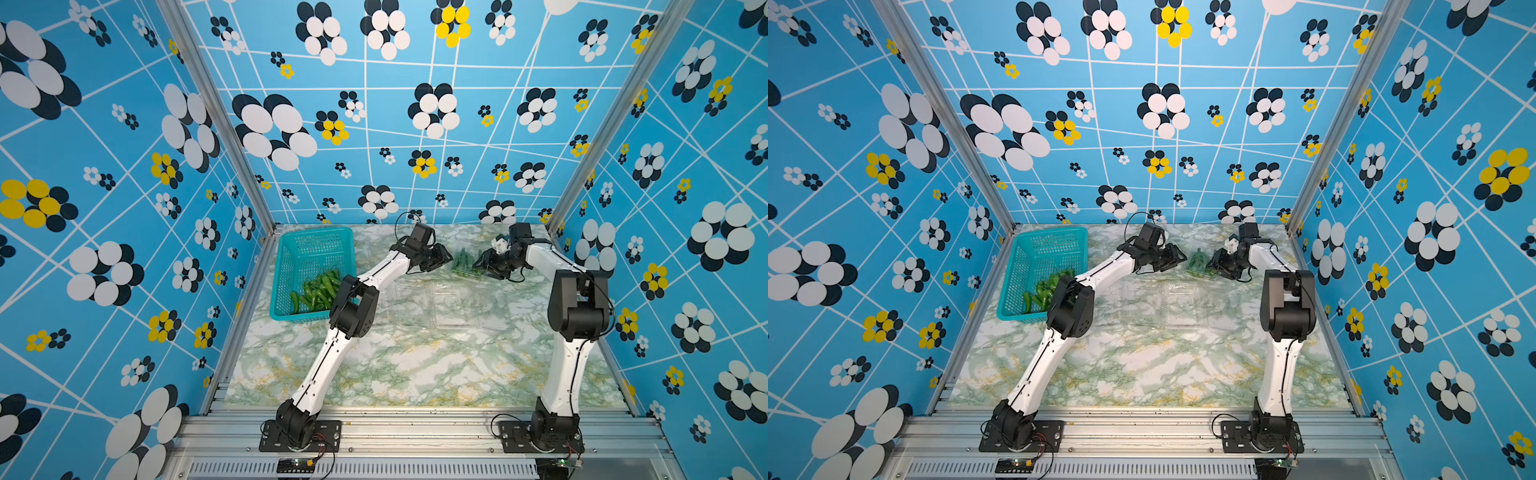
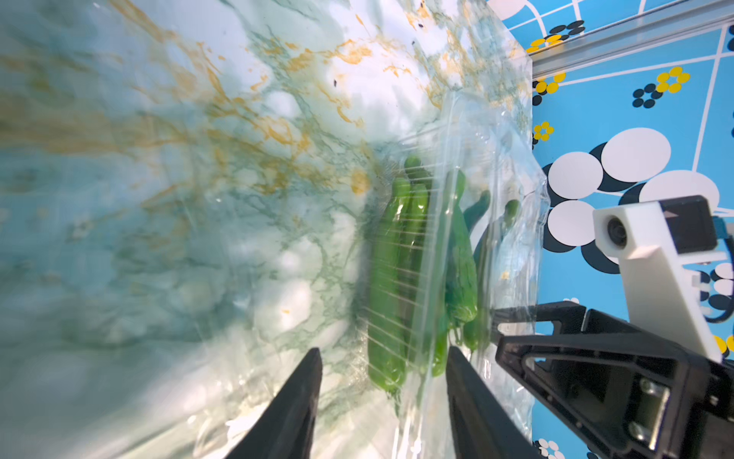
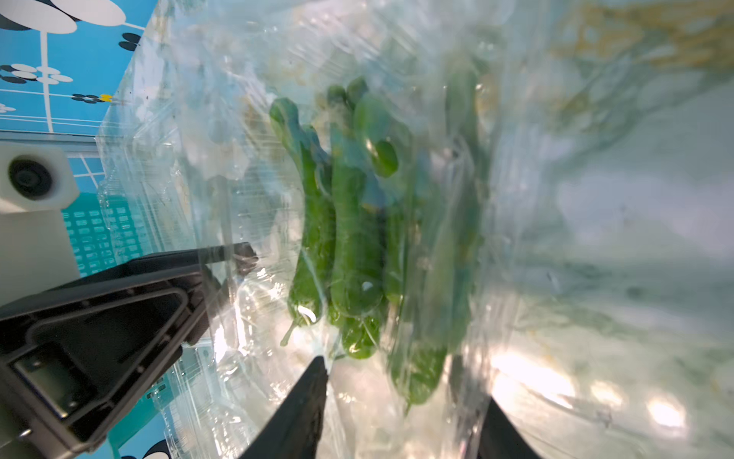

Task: Take small green peppers out of containers
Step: Move the packing box to the center of the board.

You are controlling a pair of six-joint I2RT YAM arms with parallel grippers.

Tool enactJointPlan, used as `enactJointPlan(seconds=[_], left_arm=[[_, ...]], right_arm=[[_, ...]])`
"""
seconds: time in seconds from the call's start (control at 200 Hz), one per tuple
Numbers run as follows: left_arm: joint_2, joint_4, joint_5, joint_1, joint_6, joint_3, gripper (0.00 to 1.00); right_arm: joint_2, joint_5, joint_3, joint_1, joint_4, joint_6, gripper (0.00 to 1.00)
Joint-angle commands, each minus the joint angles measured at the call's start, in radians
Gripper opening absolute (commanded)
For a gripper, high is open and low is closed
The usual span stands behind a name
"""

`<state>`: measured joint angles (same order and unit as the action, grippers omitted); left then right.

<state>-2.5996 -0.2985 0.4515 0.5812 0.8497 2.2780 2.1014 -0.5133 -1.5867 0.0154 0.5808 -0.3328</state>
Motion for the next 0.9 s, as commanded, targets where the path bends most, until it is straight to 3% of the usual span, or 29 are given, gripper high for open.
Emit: enactJointPlan(seconds=[0.0,0.135,0.315,0.5,0.665,0.894], left_arm=[[0.14,0.018,-0.022,0.034,-0.071,-0.083,0.52],[0.25,-0.03,-0.092,0.034,-0.127,-0.167,0.52],[0.363,-0.282,-0.116,0.05,-0.186,-0.189,0.52],[0.368,-0.607,-0.09,0.132,-0.235,-0.127,0.52],[0.371,-0.634,-0.058,0.192,-0.212,-0.156,0.52],[0.344,-0.673,-0.095,0.206,-0.21,-0.219,0.5]], right_arm=[[-0.082,-0.001,0.093,-0.006,-0.006,-0.017,0.51],[-0.136,-0.01,0.17,-0.006,-0.032,-0.034,0.51],[-0.15,0.007,0.183,-0.006,-0.033,-0.035,0.52],[-0.131,0.027,0.154,-0.006,-0.019,-0.026,0.53],[-0.11,0.032,0.142,-0.006,-0.016,-0.025,0.53],[-0.101,0.024,0.129,-0.005,-0.011,-0.017,0.53]])
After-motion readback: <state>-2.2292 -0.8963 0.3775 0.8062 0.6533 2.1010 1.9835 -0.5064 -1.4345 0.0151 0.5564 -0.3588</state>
